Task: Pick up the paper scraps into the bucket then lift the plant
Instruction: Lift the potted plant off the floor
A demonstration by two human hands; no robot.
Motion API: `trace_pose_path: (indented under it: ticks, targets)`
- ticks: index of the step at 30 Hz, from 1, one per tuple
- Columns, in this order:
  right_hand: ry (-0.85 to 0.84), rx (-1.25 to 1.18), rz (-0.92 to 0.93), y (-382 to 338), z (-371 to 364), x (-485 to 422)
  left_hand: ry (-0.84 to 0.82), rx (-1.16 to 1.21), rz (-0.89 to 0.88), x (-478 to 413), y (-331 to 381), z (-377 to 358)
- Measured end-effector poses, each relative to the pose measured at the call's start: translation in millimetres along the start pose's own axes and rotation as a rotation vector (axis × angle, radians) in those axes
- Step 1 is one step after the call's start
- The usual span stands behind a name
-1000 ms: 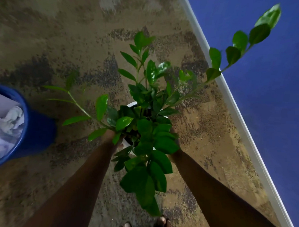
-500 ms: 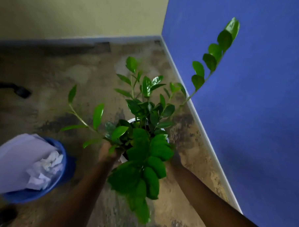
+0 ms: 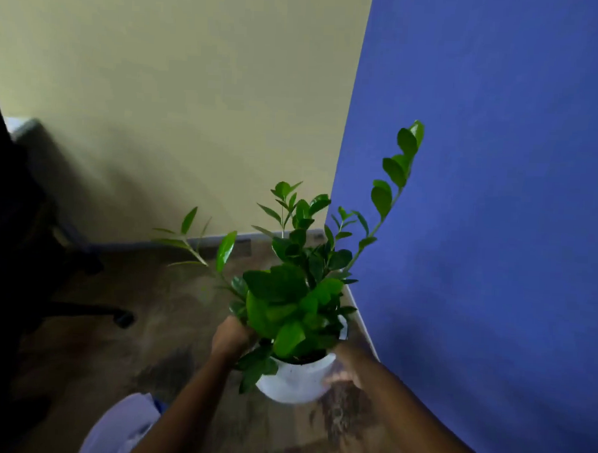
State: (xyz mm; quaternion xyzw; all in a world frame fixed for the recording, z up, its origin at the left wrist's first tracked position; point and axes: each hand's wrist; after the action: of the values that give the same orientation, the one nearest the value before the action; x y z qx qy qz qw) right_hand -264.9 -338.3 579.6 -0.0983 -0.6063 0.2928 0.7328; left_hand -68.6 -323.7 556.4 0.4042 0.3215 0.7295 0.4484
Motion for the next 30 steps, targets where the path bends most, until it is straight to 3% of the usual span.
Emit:
trace_pose_path:
  ticks: [5, 11, 24, 30]
  targets:
    - [0.009, -0.035, 0.014, -37.9, 25.1, 50.1, -0.016, -0.233, -0.192, 21.4, 66.7, 30.2]
    - [0.001, -0.045, 0.033, -83.3, 31.5, 53.4, -0.025, -0.257, -0.211, -5.9, 104.9, 50.0]
    - [0.057, -0.113, 0.007, -237.2, 23.5, -42.1, -0.118, -0.301, -0.242, -197.8, 170.0, 72.0]
    - [0.071, -0.155, -0.003, -311.2, 34.7, -105.2, -0.076, -0.093, -0.143, -291.1, 197.9, 55.1]
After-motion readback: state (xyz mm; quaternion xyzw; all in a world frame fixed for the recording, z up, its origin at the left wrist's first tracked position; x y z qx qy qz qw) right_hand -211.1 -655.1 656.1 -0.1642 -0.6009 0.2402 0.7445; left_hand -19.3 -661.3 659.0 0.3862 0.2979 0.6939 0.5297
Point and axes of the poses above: each hand's wrist, its own x-axis away from the middle knuckle, its own z-axis out of the back of the hand, y = z × x, and after that the axes turned 15 degrees about -z, right-handed
